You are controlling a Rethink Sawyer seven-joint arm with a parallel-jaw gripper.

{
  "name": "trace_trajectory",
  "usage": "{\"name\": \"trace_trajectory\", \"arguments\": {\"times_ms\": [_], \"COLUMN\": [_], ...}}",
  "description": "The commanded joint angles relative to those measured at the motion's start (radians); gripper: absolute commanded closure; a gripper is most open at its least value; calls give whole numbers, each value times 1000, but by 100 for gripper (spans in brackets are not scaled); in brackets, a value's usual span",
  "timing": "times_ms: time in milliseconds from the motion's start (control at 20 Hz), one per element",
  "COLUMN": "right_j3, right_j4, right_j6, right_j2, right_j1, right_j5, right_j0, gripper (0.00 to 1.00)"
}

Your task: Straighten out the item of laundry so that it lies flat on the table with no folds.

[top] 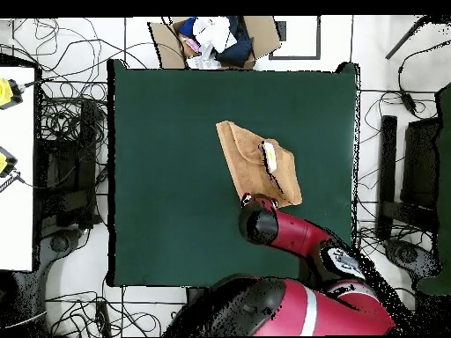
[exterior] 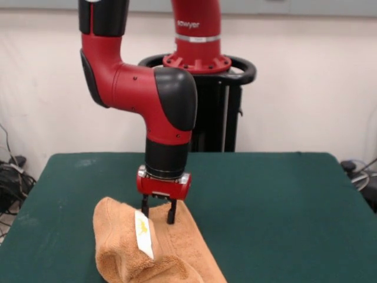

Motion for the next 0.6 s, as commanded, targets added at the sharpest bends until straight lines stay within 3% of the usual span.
{"name": "trace_trajectory", "arguments": {"times_ms": [50,500,550,600], "right_j3": [-112,-115,-114,-114], "right_j4": [68,52,51,52], "right_j6": [198,189,189,190], "right_j2": [213,227,226,224], "right_j1": [348,355,354,353], "right_j5": [-25,-32,-34,-35], "right_j0": [-25,-41,-39,-38], "gripper": [0,0,100,100]}}
